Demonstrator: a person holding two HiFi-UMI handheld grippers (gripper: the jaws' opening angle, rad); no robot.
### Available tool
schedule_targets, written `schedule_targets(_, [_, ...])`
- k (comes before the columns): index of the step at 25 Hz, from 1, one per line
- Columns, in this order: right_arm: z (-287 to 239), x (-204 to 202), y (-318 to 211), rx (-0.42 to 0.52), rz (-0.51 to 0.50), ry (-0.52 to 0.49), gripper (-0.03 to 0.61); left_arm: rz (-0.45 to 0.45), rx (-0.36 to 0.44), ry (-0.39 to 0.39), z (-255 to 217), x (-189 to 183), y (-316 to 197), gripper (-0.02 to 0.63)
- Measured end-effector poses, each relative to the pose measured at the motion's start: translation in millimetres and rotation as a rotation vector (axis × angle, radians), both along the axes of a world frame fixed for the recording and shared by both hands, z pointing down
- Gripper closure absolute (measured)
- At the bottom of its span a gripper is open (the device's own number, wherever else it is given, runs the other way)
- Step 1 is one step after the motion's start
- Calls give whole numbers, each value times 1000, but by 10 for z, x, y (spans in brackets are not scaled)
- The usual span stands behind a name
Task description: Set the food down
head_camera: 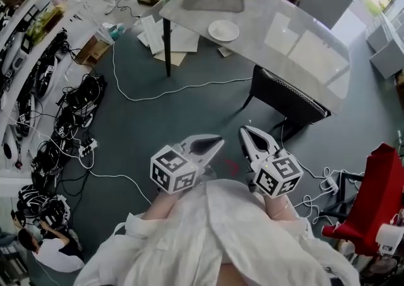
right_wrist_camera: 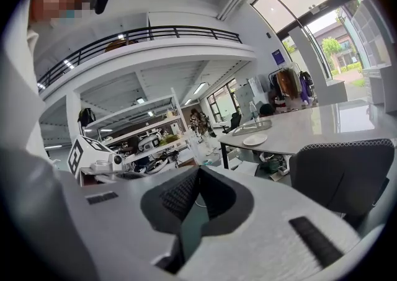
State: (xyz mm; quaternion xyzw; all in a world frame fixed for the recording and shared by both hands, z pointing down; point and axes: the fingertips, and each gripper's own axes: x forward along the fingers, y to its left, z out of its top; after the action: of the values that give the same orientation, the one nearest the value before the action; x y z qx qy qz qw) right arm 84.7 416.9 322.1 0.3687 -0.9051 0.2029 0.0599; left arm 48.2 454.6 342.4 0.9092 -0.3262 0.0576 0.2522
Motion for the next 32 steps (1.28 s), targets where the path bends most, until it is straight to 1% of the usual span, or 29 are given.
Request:
schedule_targets(3, [44,-137,-150,-5,16,0,577,16,-11,6,55,-128,-159,597])
schedule_targets(8, [110,-234,-383,-33,27,13,577,33,-52,40,93,-194,-365,597])
schedule_targets(13, [155,-302,-668,-55,17,34,577,7,-77,66,141,-299,-657,597])
schedule_targets(15, [237,-292,-749,-70,14,34,577,-1,-94,65,221,-308,-743,597])
schedule_targets(19, [331,-368,-1033,-73,6,32,577,-20,-103,53,314,-418,-994,597])
schedule_targets(25, [280,-456,-1661,-64,-10,30,577,-33,-91,47,264,-494,-1621,597])
schedule_targets(32, [110,-407,-2654,-34,-24,21,577,-48,-66,26,139,-452,-2551,597])
